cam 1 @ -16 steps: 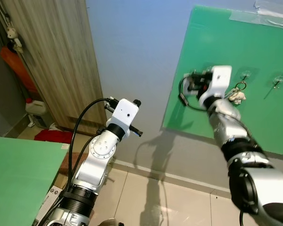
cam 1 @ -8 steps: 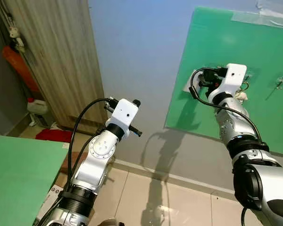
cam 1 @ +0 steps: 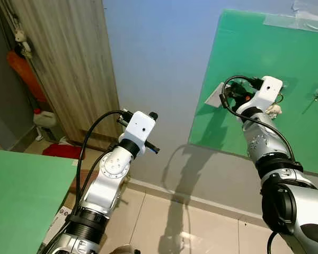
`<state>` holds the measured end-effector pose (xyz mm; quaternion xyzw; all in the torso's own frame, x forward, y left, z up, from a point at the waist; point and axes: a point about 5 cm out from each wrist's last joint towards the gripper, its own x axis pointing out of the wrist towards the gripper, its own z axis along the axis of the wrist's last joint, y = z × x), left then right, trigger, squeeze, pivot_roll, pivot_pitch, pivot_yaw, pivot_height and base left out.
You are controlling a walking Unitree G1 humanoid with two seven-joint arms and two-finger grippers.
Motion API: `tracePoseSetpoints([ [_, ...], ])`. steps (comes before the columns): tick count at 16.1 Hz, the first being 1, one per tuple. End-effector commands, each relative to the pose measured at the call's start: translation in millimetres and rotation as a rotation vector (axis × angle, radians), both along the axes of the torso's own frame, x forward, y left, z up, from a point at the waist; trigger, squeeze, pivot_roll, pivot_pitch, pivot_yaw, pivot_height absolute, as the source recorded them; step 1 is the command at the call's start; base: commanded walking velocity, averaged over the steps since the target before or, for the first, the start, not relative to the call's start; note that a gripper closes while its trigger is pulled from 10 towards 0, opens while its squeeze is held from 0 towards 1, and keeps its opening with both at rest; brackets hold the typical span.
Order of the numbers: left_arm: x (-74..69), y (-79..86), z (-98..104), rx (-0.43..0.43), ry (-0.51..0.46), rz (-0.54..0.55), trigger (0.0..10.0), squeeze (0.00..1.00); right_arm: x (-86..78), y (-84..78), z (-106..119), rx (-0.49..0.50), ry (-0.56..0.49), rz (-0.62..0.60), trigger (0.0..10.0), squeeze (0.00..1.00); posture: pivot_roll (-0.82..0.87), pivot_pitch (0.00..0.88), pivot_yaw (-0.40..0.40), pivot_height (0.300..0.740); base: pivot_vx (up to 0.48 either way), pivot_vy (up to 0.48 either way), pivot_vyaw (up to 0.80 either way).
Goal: Hang keys on a hook
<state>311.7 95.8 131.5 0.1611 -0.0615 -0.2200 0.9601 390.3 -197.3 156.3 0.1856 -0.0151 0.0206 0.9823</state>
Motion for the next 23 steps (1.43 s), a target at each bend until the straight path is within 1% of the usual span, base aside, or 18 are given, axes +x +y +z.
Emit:
tracePoseSetpoints([
  [1,-0.5,-2.3,0.4,0.009,0.000,-0.006,10.0,0.00,-2.2,-1.6,-9.6,0.035,0.051,-0.004,10.0,0.00,0.07,0.000,-0.013,0.740,0.000,0.000,0.00],
  [2,-0.6,-2.5,0.3,0.009,0.000,-0.006,10.0,0.00,-2.3,-1.5,-9.7,0.034,0.050,-0.003,10.0,0.00,0.07,0.000,-0.013,0.740,0.000,0.000,0.00],
  [6,-1.4,-3.0,-0.5,0.007,0.000,-0.006,10.0,0.00,-4.0,4.1,-2.4,-0.175,-0.017,0.025,10.0,0.00,0.07,0.000,-0.017,0.740,0.000,0.000,0.00],
  [7,-1.5,-3.0,-0.6,0.007,0.000,-0.005,10.0,0.00,-4.7,5.2,-2.7,-0.189,-0.021,0.031,10.0,0.00,0.07,0.000,-0.018,0.740,0.000,0.000,0.00],
  [8,-1.5,-2.5,-0.9,0.005,0.001,-0.004,10.0,0.00,-7.4,9.2,-5.4,-0.223,-0.029,0.048,10.0,0.00,0.07,0.000,-0.018,0.740,0.000,0.000,0.00],
  [11,-2.1,-2.5,-1.7,0.006,0.004,-0.006,10.0,0.00,-9.8,11.1,-6.0,-0.239,-0.043,0.049,10.0,0.00,0.06,0.000,-0.012,0.740,0.000,0.000,0.00],
  [14,-1.9,-3.7,-2.3,0.005,0.006,-0.009,10.0,0.00,-11.3,7.4,0.0,-0.255,-0.076,0.024,10.0,0.00,0.06,0.000,-0.012,0.740,0.000,0.000,0.00],
  [17,-1.8,-5.5,-2.4,0.004,0.007,-0.012,10.0,0.00,-12.2,6.8,6.1,-0.213,-0.095,0.033,10.0,0.00,0.06,0.000,-0.013,0.740,0.000,0.000,0.00],
  [23,-1.5,-7.7,-2.4,0.004,0.009,-0.019,10.0,0.00,-17.1,1.6,1.0,-0.144,-0.047,0.047,10.0,0.00,0.05,0.000,-0.014,0.740,0.000,0.000,0.00],
])
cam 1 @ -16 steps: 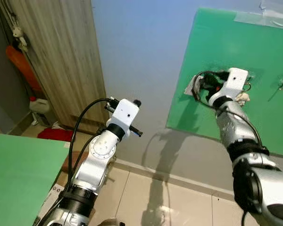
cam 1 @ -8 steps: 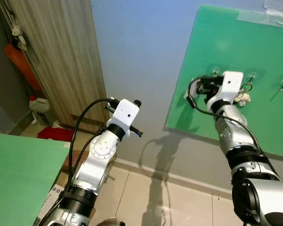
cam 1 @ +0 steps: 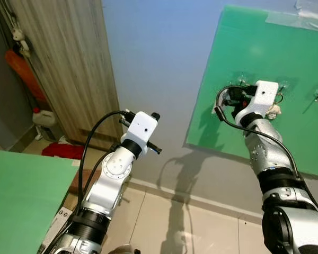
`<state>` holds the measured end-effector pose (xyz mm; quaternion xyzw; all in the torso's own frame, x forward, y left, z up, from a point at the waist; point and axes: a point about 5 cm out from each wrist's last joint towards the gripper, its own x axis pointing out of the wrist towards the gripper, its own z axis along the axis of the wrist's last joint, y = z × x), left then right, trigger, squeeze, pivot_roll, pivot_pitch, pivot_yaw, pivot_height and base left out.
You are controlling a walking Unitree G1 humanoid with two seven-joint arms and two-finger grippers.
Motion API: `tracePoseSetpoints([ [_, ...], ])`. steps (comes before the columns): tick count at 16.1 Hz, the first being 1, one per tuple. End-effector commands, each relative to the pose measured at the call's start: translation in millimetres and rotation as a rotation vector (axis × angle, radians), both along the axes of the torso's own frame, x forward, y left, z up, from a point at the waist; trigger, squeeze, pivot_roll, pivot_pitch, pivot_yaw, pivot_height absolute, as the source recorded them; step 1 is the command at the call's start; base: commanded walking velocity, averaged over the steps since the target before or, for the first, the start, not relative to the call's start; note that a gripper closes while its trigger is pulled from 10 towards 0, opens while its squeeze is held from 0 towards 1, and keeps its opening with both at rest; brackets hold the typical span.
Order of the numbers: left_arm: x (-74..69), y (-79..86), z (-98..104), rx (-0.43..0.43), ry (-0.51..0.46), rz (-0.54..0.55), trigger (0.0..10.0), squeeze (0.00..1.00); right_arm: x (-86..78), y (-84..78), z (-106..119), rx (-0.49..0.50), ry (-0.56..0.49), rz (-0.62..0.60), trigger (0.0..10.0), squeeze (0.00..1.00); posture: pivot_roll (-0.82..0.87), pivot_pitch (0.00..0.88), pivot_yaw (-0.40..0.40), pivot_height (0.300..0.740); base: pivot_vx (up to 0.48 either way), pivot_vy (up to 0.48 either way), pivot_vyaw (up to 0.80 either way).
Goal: Hang keys on a hook
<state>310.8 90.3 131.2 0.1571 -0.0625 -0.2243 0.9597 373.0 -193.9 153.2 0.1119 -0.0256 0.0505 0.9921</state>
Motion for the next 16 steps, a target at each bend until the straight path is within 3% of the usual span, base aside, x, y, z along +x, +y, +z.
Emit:
tracePoseSetpoints([
  [1,-0.4,-2.5,-2.0,0.012,0.008,-0.010,10.0,0.00,-1.2,-4.2,2.3,0.035,0.001,-0.006,10.0,0.00,0.05,0.000,-0.014,0.740,0.000,0.000,0.00],
  [4,0.1,-2.6,-1.6,0.013,0.008,-0.014,10.0,0.00,-2.4,-7.8,1.4,0.084,0.016,-0.022,10.0,0.00,0.05,0.000,-0.009,0.740,0.000,0.000,0.00],
  [16,0.6,-4.0,-1.6,0.018,0.010,-0.028,10.0,0.00,-3.1,-16.8,10.8,0.060,-0.003,-0.062,10.0,0.00,0.04,0.000,0.007,0.740,0.000,0.000,0.00],
])
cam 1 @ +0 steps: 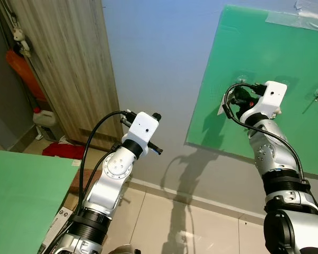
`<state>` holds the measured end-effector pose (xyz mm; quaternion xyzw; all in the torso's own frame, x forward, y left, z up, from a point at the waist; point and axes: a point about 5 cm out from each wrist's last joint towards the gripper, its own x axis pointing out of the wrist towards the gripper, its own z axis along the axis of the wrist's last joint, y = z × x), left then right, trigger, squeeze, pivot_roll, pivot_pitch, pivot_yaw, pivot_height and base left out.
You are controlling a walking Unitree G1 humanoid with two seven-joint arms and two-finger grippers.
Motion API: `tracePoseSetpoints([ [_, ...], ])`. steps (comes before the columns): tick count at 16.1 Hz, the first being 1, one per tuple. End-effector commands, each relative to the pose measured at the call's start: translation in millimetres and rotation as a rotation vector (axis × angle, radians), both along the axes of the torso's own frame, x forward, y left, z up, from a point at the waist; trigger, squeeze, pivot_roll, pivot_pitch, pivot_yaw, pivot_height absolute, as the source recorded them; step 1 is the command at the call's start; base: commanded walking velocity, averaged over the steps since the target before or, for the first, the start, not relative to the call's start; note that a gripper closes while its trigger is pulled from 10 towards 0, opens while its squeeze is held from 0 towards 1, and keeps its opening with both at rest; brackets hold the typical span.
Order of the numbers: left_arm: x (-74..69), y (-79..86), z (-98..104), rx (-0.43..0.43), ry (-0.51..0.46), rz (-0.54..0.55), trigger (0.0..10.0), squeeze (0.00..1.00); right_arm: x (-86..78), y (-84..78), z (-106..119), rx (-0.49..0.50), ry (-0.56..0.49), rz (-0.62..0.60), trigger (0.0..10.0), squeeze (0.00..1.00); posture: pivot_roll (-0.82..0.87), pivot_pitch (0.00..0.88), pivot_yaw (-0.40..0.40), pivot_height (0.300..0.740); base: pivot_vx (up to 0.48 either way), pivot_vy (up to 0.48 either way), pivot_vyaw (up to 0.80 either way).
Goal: Hang keys on a hook
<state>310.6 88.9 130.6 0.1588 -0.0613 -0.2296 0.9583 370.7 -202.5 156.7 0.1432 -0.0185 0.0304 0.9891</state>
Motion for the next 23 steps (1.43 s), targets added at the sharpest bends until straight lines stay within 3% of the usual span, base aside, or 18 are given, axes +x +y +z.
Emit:
tracePoseSetpoints([
  [1,0.8,-2.7,-1.0,0.014,0.007,-0.019,10.0,0.00,-1.0,-8.6,7.4,-0.003,-0.024,-0.027,10.0,0.00,0.04,0.000,0.007,0.740,0.000,0.000,0.00],
  [4,0.9,-3.4,-1.1,0.014,0.007,-0.019,10.0,0.00,-6.7,-15.3,1.2,0.000,0.001,-0.035,10.0,0.00,0.04,0.000,0.003,0.740,0.000,0.000,0.00],
  [9,0.3,-3.8,-1.5,0.013,0.009,-0.019,10.0,0.00,-14.6,-6.9,-16.0,-0.020,0.052,-0.001,10.0,0.00,0.03,0.000,0.004,0.740,0.000,0.000,0.00],
  [15,0.2,-4.9,-2.0,0.013,0.008,-0.019,10.0,0.00,-11.6,-0.4,-3.7,-0.034,0.010,0.038,10.0,0.00,0.04,0.000,0.000,0.740,0.000,0.000,0.00],
  [23,0.2,-6.8,-1.8,0.011,0.005,-0.022,10.0,0.00,-6.7,-5.0,9.0,-0.050,-0.025,0.023,10.0,0.00,0.04,0.000,-0.002,0.740,0.000,0.000,0.00],
])
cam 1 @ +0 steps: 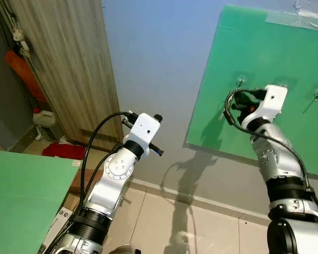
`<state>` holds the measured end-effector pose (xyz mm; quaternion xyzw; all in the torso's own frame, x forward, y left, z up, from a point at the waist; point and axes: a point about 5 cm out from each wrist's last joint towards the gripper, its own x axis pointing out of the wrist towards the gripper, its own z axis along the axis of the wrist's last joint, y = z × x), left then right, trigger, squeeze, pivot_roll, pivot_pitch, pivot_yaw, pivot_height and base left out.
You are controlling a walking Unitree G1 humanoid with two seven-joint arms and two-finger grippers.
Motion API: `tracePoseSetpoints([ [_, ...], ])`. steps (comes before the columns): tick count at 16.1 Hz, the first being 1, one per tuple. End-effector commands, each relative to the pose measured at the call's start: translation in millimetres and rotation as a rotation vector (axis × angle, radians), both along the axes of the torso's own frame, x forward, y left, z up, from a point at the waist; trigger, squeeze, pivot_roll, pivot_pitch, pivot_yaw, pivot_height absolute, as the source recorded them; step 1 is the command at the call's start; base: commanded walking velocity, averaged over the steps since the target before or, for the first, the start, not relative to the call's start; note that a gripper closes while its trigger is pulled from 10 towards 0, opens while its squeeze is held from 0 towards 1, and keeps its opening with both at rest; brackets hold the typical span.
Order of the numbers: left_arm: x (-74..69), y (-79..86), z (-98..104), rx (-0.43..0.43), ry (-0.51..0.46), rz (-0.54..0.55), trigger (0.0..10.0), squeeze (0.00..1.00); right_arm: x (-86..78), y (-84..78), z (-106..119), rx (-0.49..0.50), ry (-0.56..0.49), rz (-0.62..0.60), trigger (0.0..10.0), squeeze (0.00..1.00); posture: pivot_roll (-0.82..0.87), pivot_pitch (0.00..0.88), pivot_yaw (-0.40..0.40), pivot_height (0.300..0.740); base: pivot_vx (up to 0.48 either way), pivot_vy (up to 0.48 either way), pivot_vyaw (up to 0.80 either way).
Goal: Hang keys on a hook
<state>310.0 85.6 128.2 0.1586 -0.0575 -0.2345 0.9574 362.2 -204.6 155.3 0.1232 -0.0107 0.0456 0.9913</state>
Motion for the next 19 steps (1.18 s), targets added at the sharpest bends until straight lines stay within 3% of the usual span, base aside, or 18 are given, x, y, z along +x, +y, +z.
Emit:
tracePoseSetpoints([
  [1,0.9,-3.6,0.6,0.008,-0.003,-0.014,10.0,0.00,2.3,-3.8,11.1,-0.011,-0.037,-0.012,10.0,0.00,0.04,0.000,-0.004,0.740,0.000,0.000,0.00],
  [19,1.2,-3.2,0.3,0.010,-0.003,-0.014,10.0,0.00,4.1,-7.2,13.8,-0.018,-0.044,-0.028,10.0,0.00,0.04,0.000,-0.003,0.740,0.000,0.000,0.00],
])
